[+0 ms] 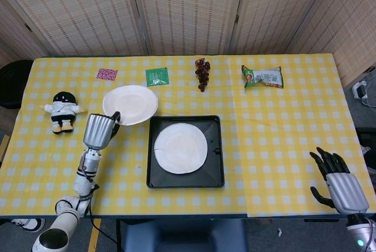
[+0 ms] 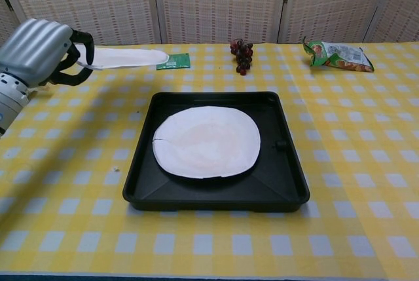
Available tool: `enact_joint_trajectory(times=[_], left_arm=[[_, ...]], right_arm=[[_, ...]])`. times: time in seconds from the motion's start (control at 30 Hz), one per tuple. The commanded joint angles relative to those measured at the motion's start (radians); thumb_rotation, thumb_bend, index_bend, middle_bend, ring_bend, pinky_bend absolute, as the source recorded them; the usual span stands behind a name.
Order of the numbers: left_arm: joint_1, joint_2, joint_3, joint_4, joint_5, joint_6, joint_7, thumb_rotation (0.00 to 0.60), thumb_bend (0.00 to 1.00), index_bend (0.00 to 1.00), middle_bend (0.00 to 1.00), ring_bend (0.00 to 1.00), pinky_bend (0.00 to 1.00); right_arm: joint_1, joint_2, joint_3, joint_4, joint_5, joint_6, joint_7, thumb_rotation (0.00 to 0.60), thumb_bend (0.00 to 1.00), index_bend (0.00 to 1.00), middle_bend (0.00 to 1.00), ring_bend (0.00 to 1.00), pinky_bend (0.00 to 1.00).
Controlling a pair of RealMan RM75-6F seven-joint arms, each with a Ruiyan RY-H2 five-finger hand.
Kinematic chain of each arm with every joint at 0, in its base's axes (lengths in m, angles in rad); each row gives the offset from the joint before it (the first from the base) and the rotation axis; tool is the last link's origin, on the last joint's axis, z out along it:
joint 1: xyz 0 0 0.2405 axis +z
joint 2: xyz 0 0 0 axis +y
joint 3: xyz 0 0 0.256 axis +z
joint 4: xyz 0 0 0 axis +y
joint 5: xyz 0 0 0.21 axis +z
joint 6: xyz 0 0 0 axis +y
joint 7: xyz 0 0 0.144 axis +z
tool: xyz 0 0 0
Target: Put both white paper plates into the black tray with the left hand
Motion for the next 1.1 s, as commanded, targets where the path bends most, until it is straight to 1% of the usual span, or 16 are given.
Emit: enact_joint_trajectory(times=[0.03, 0.2, 0.27, 0.4, 0.5, 0.63, 0.73, 0.9, 1.1], left_arm=[[0.024, 0.021, 0.020, -0.048, 0.027, 0.096, 0.001, 0.600, 0.52, 0.64, 1.00, 1.00, 1.00], [0.038, 0.039, 0.062, -0.129, 0.080, 0.183, 0.050, 0.600, 0.52, 0.65, 1.00, 1.00, 1.00], [0.041, 0.050, 0.081, -0.182, 0.104, 0.206, 0.080, 0.600, 0.52, 0.65, 1.00, 1.00, 1.00], [0.045, 0.081, 0.117, -0.321, 0.150, 0.220, 0.169, 0.600, 0.52, 0.65, 1.00, 1.00, 1.00], [0.039, 0.099, 0.130, -0.413, 0.173, 0.209, 0.238, 0.600, 0.52, 0.65, 1.00, 1.00, 1.00], [0.029, 0.123, 0.128, -0.537, 0.178, 0.148, 0.337, 0.600, 0.52, 0.65, 1.00, 1.00, 1.00], [0.028, 0.133, 0.142, -0.605, 0.197, 0.119, 0.397, 0.600, 0.52, 0.65, 1.00, 1.00, 1.00], [0.028, 0.111, 0.160, -0.633, 0.224, 0.075, 0.445, 0.600, 0.52, 0.65, 1.00, 1.00, 1.00], [0.035, 0.074, 0.164, -0.607, 0.243, 0.052, 0.453, 0.600, 0.52, 0.65, 1.00, 1.00, 1.00]], right_arm=[[0.001, -0.002, -0.005, -0.003, -0.010, -0.001, -0.002, 0.600, 0.38, 0.00, 0.00, 0.00, 0.00], [0.006, -0.004, -0.013, -0.007, -0.029, -0.008, -0.002, 0.600, 0.38, 0.00, 0.00, 0.00, 0.00], [0.005, -0.002, -0.017, -0.010, -0.038, -0.005, 0.002, 0.600, 0.38, 0.00, 0.00, 0.00, 0.00], [0.001, 0.005, -0.022, -0.012, -0.055, 0.009, 0.016, 0.600, 0.38, 0.00, 0.00, 0.00, 0.00], [-0.001, 0.010, -0.026, -0.012, -0.065, 0.015, 0.025, 0.600, 0.38, 0.00, 0.00, 0.00, 0.00], [-0.008, 0.019, -0.028, -0.012, -0.076, 0.035, 0.041, 0.600, 0.38, 0.00, 0.00, 0.00, 0.00], [-0.010, 0.021, -0.026, -0.010, -0.076, 0.040, 0.050, 0.600, 0.38, 0.00, 0.00, 0.00, 0.00], [-0.011, 0.027, -0.029, -0.012, -0.081, 0.041, 0.062, 0.600, 0.38, 0.00, 0.00, 0.00, 0.00], [-0.018, 0.037, -0.031, -0.009, -0.090, 0.058, 0.082, 0.600, 0.38, 0.00, 0.00, 0.00, 0.00]])
